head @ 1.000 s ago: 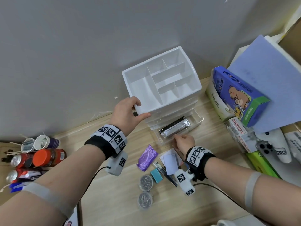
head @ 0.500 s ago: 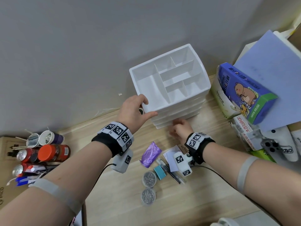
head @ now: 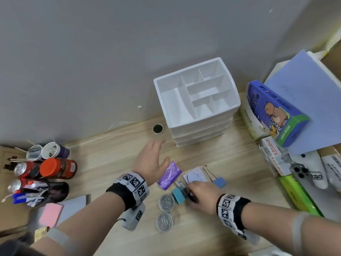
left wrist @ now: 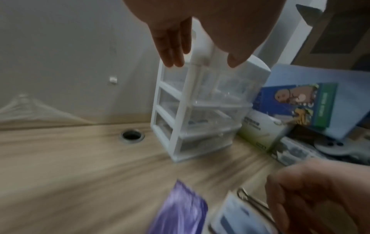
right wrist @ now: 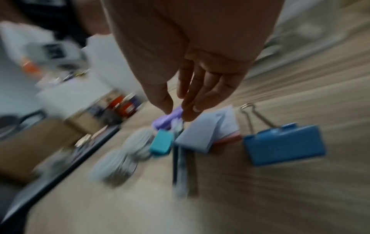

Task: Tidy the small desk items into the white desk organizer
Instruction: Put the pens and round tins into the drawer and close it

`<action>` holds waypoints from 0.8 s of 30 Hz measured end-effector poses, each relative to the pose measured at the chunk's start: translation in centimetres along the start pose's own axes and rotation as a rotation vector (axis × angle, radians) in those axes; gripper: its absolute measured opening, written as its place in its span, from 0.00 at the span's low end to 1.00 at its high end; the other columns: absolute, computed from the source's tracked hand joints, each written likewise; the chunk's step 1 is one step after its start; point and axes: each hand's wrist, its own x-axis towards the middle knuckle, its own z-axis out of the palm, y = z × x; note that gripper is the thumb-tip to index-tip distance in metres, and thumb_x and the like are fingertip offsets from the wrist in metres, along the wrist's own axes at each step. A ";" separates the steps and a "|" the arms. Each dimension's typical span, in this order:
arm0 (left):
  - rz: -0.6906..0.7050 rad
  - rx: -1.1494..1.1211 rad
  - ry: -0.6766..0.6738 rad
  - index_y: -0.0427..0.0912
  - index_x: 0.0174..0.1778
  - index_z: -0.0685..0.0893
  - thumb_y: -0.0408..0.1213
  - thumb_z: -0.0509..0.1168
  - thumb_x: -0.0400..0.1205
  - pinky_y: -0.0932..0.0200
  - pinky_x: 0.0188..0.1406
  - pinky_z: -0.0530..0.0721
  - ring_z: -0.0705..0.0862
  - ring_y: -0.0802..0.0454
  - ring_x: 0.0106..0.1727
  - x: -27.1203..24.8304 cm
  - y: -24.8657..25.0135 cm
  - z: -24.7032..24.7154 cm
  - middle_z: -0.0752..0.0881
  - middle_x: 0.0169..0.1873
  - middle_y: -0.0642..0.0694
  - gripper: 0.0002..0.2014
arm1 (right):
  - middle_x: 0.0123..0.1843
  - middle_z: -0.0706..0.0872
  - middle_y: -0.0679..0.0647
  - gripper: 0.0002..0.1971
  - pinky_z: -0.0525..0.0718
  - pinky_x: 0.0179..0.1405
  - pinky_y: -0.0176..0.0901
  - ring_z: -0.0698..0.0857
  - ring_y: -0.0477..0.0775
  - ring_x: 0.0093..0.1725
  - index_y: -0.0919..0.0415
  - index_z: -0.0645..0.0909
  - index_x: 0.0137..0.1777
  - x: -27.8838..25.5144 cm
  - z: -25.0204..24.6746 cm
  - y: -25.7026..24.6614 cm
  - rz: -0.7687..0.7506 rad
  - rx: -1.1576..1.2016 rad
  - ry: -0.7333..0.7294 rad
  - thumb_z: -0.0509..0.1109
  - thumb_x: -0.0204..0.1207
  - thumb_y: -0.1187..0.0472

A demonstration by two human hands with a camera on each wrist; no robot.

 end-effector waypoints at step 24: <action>-0.248 0.147 -0.373 0.57 0.79 0.51 0.48 0.62 0.80 0.51 0.60 0.81 0.79 0.43 0.55 -13.3 -2.0 14.1 0.69 0.65 0.41 0.34 | 0.34 0.82 0.56 0.08 0.74 0.37 0.48 0.81 0.63 0.39 0.56 0.76 0.37 1.2 -3.2 2.4 0.493 0.706 0.434 0.65 0.78 0.60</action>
